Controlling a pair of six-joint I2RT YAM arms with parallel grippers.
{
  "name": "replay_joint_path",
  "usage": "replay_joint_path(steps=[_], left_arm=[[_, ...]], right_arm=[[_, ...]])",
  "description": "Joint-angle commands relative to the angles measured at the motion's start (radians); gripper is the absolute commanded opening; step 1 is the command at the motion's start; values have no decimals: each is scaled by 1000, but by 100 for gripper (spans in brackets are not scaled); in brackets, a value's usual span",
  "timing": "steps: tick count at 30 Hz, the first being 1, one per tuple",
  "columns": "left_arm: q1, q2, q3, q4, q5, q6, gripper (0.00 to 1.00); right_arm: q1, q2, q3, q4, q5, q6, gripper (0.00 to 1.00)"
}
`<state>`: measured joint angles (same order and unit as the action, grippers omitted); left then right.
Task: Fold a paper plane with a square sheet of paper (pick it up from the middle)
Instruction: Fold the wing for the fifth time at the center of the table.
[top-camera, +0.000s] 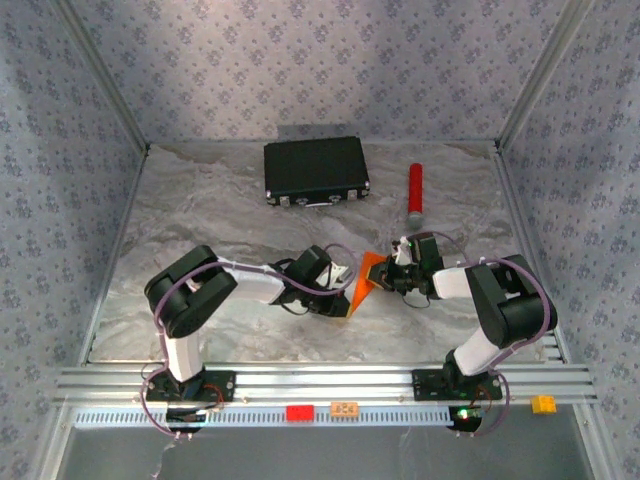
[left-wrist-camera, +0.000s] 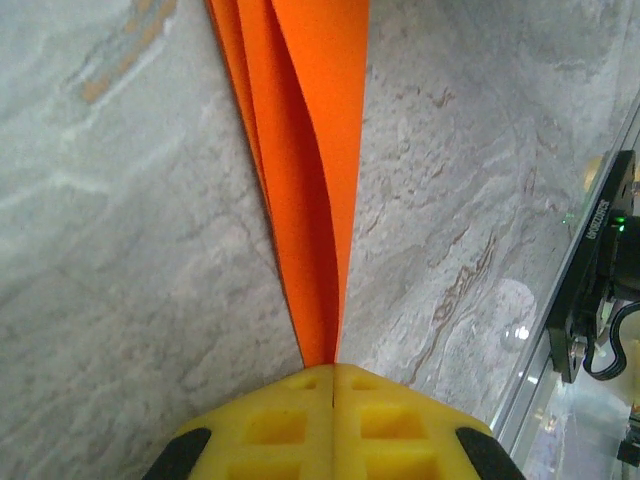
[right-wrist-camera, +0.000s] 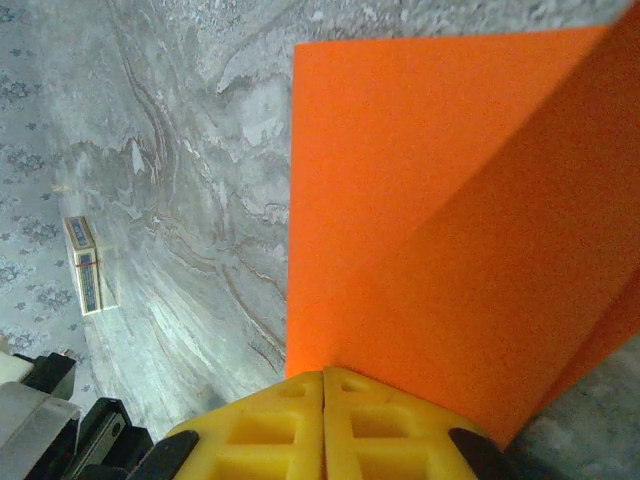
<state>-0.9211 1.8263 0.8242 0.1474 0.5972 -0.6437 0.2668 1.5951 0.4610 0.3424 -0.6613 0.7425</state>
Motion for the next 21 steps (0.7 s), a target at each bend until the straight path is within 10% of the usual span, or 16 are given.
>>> replay_joint_path(steps=[1, 21], left_arm=[[-23, -34, -45, -178, -5, 11, 3], [-9, -30, 190, -108, -56, -18, 4]], right_arm=[[0, 31, -15, -90, 112, -28, 10], [0, 28, -13, -88, 107, -24, 10]])
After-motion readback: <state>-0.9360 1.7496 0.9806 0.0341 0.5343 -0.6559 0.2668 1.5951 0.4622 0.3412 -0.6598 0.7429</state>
